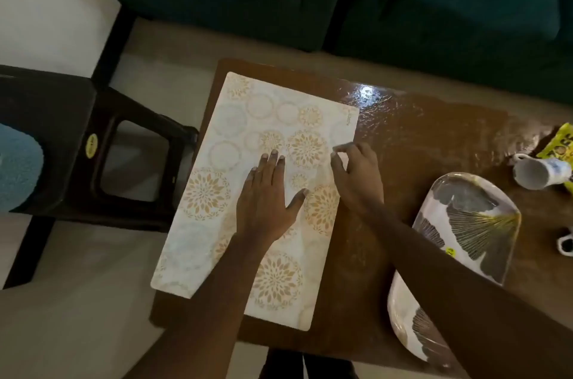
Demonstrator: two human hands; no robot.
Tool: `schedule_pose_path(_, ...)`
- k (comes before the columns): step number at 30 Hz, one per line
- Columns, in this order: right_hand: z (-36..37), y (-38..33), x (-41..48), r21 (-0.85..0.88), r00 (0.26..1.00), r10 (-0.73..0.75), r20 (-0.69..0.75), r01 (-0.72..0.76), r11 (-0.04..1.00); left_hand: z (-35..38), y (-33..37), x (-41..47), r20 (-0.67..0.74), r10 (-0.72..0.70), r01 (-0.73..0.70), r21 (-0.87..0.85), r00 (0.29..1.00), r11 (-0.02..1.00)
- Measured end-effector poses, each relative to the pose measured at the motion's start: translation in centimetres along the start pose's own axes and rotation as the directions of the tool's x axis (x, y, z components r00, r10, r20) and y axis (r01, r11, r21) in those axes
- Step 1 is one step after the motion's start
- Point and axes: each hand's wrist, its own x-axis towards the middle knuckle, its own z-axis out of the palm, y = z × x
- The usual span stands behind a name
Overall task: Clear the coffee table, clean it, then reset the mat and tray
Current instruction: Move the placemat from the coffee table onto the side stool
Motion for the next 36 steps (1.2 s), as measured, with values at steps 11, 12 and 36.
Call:
schedule_pose_path(11,1.8,0.9,10.7,-0.246,0.989,-0.123,0.08,0.139,0.959,3.1,-1.0,2.5,0.011,-0.062,0.062,0.042,0.998,0.997)
schedule_pose_path(12,1.9,0.8,11.3,-0.26,0.988,-0.124,0.088,0.143,0.955,3.3,-1.0,2.5,-0.002,-0.059,0.059,0.043,0.998,0.997)
schedule_pose_path(36,-4.1,-4.9,12.9,-0.416,0.923,-0.15,0.353,0.299,0.859,2.4,0.6,0.8,0.085,-0.15,0.159,-0.109,0.985,0.981)
